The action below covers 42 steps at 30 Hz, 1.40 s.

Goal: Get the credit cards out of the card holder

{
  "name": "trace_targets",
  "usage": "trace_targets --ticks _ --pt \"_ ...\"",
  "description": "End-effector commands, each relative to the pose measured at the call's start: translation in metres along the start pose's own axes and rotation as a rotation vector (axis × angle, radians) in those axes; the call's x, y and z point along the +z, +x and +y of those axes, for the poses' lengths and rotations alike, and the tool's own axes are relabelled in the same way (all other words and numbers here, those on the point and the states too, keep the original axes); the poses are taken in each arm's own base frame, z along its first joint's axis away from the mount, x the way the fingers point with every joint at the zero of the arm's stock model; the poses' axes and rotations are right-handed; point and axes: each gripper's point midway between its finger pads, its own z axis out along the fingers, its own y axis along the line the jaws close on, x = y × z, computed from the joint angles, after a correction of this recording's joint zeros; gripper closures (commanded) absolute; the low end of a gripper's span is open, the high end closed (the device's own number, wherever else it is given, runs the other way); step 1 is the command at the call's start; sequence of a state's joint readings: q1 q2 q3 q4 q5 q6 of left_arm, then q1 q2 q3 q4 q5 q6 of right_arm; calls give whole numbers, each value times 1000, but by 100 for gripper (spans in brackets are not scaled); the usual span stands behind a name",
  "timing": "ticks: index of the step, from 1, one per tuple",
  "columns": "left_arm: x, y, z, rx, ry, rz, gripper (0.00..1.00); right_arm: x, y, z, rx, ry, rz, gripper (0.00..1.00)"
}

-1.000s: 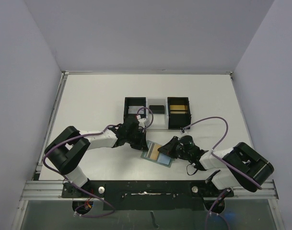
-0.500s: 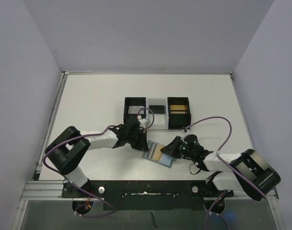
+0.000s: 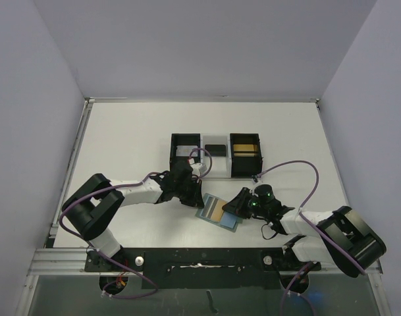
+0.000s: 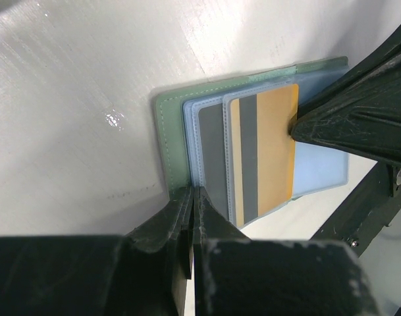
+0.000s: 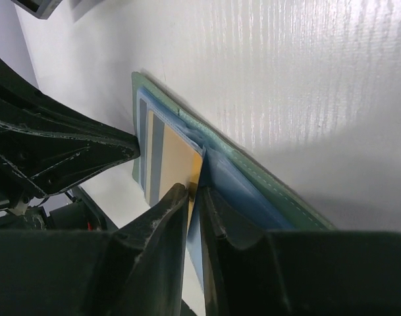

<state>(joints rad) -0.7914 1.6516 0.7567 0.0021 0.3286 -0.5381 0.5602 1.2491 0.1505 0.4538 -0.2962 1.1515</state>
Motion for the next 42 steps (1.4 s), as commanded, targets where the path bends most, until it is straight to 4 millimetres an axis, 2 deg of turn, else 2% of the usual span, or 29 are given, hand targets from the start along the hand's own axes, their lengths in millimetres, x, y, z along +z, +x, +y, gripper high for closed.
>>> trace_targets --ticks 1,4,9,14,17,21,27,29,34,37,42 --pt "-4 -8 -4 23 -2 -19 100 1 -8 11 -20 -38 -20 83" --pt "-3 -8 -4 24 -1 -21 100 2 -7 14 -16 -58 -18 84" --pt "-4 -8 -4 23 0 -22 100 3 -6 18 -28 -80 -6 100" --pt "-6 -11 -3 29 -10 -33 100 -2 -4 15 -38 -80 10 100" --pt "-6 -6 1 26 -21 -26 100 -8 -7 16 -52 -94 19 100" --pt "-6 -1 3 15 -18 -25 100 -14 -11 6 -57 -55 39 100" --pt "-10 -8 -2 21 -10 -49 100 -18 -12 -4 -40 -35 43 100" --pt "-13 -13 -6 24 0 -64 100 -17 -13 -2 -34 -45 36 100" --pt "-29 -37 -25 57 39 -143 84 -15 -17 4 -28 -70 22 100" --pt "-38 -49 -42 78 97 -185 78 -13 -20 13 -40 -87 16 100" --pt "-33 -44 -70 99 257 -136 74 -4 -22 13 -48 -68 25 100"
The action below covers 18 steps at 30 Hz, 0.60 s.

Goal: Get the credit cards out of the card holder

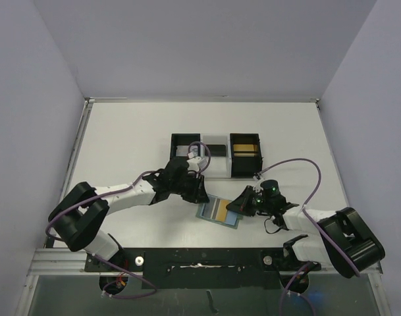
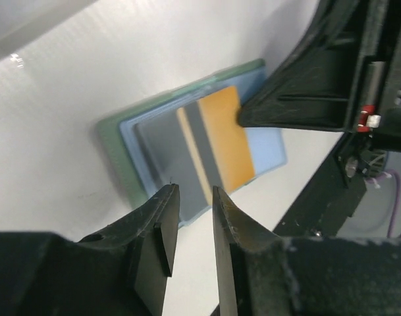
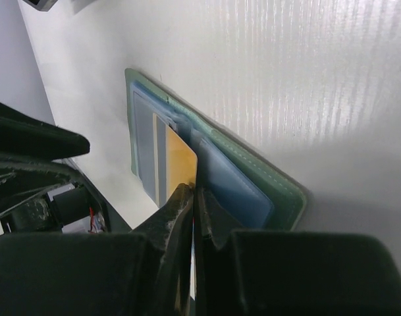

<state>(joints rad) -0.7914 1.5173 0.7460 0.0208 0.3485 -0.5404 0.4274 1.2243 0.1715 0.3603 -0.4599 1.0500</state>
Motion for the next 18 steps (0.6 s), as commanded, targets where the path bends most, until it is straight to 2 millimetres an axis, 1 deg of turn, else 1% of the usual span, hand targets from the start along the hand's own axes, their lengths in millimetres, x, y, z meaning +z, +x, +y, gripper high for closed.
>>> trace_targets --ticks 1,3,4,7,10,15,16,18 --pt "3 -18 -44 47 197 -12 75 8 -15 17 -40 -41 -31 100" --pt "11 -8 -45 47 212 27 80 11 -15 14 -36 -32 -26 100" --pt "15 -4 -42 46 201 38 83 12 -15 14 -36 -32 -23 100" --pt "24 5 -23 31 116 60 92 14 -15 14 -30 -39 -19 100" --pt "30 13 -7 44 46 86 99 14 -15 14 -33 -38 -20 99" --pt "34 20 12 53 -44 108 100 11 -17 18 -31 -47 -34 97" --pt "34 20 13 52 -50 109 100 11 -17 19 -30 -51 -35 95" --pt "36 20 16 55 -80 103 100 10 -16 22 -40 -64 -41 89"
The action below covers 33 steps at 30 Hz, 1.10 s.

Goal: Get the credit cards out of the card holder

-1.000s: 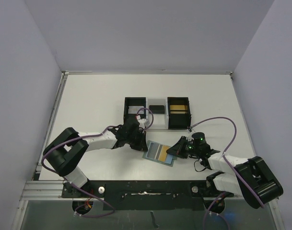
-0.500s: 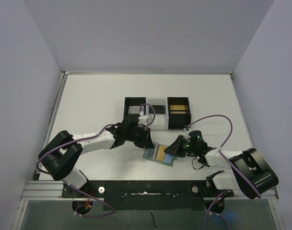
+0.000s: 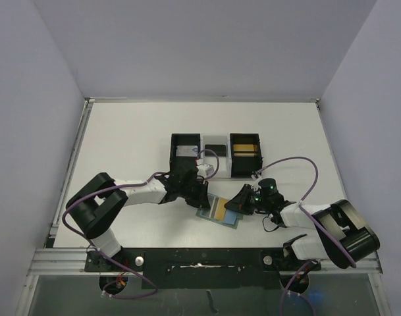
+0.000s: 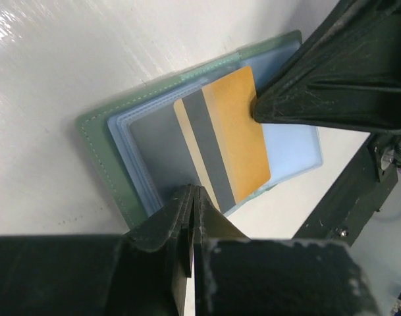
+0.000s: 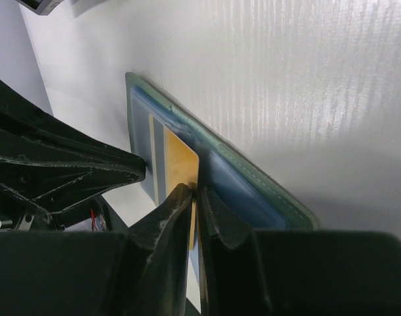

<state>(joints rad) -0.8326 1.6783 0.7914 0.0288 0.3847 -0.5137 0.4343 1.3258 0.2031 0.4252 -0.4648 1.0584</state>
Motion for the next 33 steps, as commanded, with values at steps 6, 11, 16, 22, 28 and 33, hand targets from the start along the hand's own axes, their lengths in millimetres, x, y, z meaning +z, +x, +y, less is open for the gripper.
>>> trace_targets --ticks 6,11,16,22,28,33 --pt "6 -13 19 42 -154 -22 100 0 -7 18 4 -100 -79 77" --pt "9 0 18 19 -117 1 100 6 -3 16 8 -62 -83 71" --pt "9 0 17 20 -112 0 100 13 -3 18 35 -47 -105 71" --pt "9 -1 13 21 -98 10 100 15 -10 23 71 -75 -145 78" --pt "9 2 15 15 -101 13 100 11 -11 24 71 -98 -146 93" --pt "9 5 16 18 -102 19 100 -2 -15 16 15 -54 -140 95"
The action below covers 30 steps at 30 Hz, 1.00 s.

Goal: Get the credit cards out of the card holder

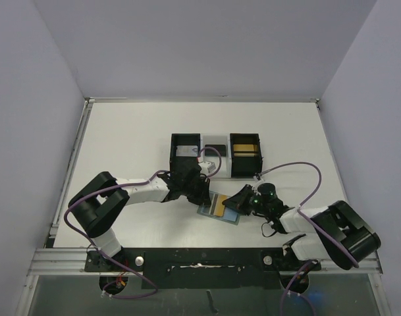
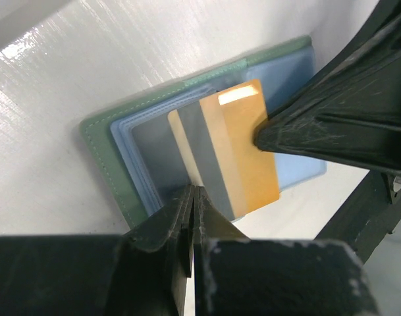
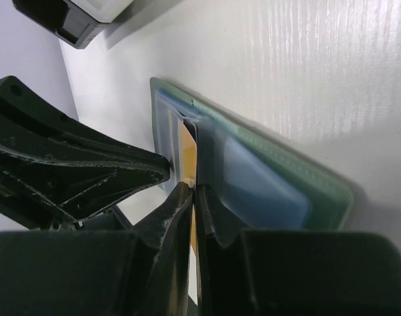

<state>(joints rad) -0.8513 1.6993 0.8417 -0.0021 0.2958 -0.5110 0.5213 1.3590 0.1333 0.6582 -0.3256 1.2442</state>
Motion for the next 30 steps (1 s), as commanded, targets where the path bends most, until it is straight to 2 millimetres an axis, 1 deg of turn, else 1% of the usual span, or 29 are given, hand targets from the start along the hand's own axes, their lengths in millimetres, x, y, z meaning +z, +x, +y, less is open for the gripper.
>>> trace_targets --ticks 1,3,4,6,8,10,13,16,18,24,25,27,30 --pt "4 18 11 6 -29 55 100 -10 -12 4 -94 9 -15 95" --pt "4 17 9 8 -16 56 100 -12 -13 5 -107 32 -11 94" --pt "4 16 8 5 -17 53 100 -13 -15 5 -84 35 -32 93" --pt "3 12 7 11 -19 48 100 -15 -19 7 -25 -6 -93 86" --pt "3 8 2 16 -7 47 100 -17 -20 11 11 -58 -128 84" --pt "3 7 -4 10 24 52 100 -16 -21 15 15 -81 -129 80" --pt "4 6 -9 2 52 49 100 -12 -21 20 7 -86 -121 76" --pt "4 5 -10 17 54 47 100 -10 -21 23 5 -97 -126 75" --pt "3 3 -13 27 66 34 100 -8 -19 21 8 -88 -119 74" --pt "1 -1 -28 45 149 5 100 -7 -16 15 8 -75 -109 74" --pt "3 1 -29 55 165 10 100 -7 -16 16 7 -77 -109 74" --pt "9 8 -25 54 158 40 100 -7 -16 18 1 -88 -106 74" --pt "14 16 -20 45 144 65 100 -6 -15 24 -13 -111 -93 74"
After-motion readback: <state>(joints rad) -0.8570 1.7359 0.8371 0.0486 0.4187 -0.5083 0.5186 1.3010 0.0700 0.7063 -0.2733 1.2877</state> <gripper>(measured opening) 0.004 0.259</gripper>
